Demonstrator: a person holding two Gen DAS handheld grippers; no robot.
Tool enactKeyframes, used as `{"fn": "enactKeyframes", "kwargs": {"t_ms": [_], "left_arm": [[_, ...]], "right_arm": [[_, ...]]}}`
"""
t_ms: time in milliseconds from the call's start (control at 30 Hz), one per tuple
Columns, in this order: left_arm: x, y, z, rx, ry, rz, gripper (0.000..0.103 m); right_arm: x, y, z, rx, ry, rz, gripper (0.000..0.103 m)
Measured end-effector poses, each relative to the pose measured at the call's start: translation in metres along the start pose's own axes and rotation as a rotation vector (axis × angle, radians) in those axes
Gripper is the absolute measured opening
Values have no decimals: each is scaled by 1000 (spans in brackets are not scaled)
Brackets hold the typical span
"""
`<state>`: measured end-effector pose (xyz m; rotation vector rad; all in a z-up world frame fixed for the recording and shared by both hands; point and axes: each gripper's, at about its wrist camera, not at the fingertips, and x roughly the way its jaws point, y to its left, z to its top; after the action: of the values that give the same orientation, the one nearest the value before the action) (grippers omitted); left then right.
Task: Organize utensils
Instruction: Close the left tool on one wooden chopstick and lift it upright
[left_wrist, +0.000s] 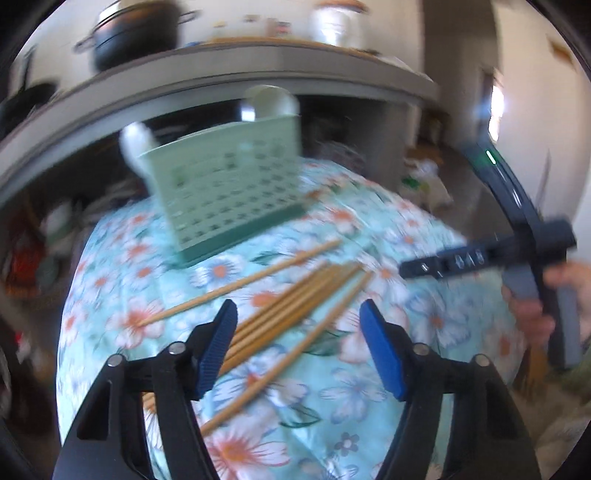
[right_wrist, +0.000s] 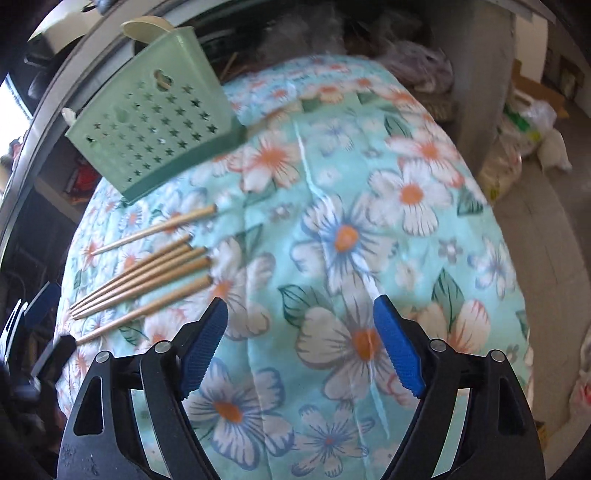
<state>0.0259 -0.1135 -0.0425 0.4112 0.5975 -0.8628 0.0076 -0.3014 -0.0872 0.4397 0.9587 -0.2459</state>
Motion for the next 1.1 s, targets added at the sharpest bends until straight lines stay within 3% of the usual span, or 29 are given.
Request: {"fn": "enactKeyframes", "kwargs": {"t_ms": [167,333,500,700,833,1100], "left_arm": [[35,-44,-7,313,73,97,42],[55,-47,-16,402,136,150,11],[44,-48,-17,426,173,133,9],[36,-51,-22,422,219,121,9],[44,-48,-17,370,259,101,15],[60,-40,0,267,306,22,16]], "right_arm": [[-1,-7,-8,40,-13,24,83],[0,-11,-10,59,-25,43,87],[0,-11,-13,74,-46,53,94],[-2,-12,-16,75,-73,61,95],[-4,-11,-16,83,-73,64,95],[-6,-13,-14,77,-67,74,95]]}}
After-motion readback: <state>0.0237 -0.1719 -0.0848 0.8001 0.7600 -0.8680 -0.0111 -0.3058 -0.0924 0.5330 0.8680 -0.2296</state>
